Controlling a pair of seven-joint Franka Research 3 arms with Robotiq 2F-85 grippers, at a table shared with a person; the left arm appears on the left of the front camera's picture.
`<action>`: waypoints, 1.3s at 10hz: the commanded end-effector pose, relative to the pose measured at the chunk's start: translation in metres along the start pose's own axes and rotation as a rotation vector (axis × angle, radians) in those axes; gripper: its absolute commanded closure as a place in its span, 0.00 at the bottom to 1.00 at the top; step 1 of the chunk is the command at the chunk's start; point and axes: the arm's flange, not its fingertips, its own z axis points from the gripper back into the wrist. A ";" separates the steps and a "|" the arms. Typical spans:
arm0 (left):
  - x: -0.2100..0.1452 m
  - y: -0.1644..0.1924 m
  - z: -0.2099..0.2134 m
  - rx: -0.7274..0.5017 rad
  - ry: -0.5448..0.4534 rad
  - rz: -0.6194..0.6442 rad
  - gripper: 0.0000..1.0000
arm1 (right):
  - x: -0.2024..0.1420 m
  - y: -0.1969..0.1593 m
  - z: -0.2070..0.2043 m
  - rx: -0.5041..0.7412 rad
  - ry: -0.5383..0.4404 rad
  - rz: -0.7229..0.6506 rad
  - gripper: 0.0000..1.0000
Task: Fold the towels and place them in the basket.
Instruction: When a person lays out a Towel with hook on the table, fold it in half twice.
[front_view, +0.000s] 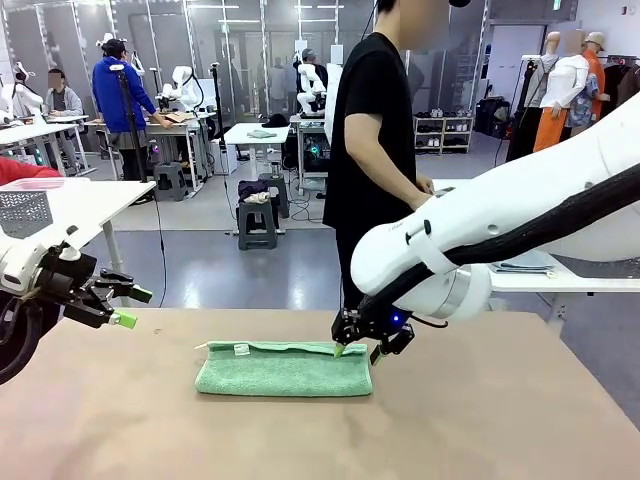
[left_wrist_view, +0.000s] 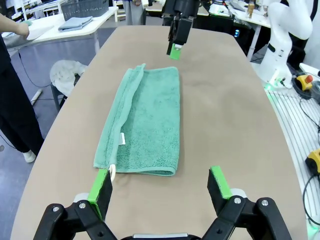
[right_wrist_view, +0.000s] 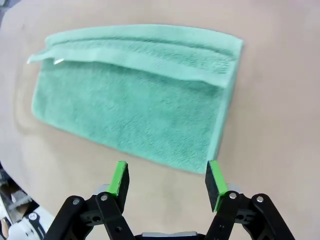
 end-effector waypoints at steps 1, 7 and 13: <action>0.001 0.000 0.000 -0.001 0.000 0.006 0.03 | 0.015 0.002 -0.002 -0.044 0.019 -0.082 0.23; 0.001 0.000 0.000 -0.001 0.000 0.006 0.03 | 0.038 -0.004 -0.026 -0.129 0.021 -0.214 0.23; 0.001 0.000 0.000 -0.001 0.000 0.006 0.03 | 0.038 -0.009 -0.044 -0.190 -0.022 -0.168 0.23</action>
